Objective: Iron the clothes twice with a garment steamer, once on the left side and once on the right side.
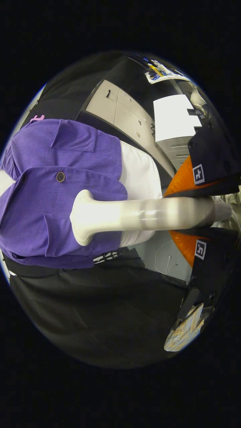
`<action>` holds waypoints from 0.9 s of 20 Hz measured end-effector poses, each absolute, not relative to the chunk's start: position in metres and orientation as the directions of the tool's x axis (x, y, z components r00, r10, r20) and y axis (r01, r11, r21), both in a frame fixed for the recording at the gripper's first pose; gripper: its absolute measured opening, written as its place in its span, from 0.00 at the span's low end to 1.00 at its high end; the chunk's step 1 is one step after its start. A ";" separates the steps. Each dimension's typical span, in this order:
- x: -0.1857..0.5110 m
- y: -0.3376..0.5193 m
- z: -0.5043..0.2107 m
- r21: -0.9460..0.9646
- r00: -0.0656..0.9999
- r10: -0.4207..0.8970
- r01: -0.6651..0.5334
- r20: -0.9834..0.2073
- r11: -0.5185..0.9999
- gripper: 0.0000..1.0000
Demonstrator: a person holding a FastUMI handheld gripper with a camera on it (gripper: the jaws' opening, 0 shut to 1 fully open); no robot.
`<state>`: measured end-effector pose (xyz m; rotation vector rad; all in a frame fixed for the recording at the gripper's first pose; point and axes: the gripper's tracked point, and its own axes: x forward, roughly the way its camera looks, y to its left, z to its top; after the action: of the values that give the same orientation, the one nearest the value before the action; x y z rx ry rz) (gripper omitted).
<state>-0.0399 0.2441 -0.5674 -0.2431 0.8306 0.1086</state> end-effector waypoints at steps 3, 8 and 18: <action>-0.044 0.232 -0.550 -0.146 0.686 0.008 -0.166 -0.728 0.975 0.46; -0.043 0.196 -0.507 -0.127 0.730 0.010 -0.132 -0.684 0.983 0.46; -0.016 0.087 -0.408 -0.072 0.816 -0.016 -0.032 -0.577 0.997 0.46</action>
<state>-0.0156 0.0868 -0.4083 -0.0793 0.6157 0.0087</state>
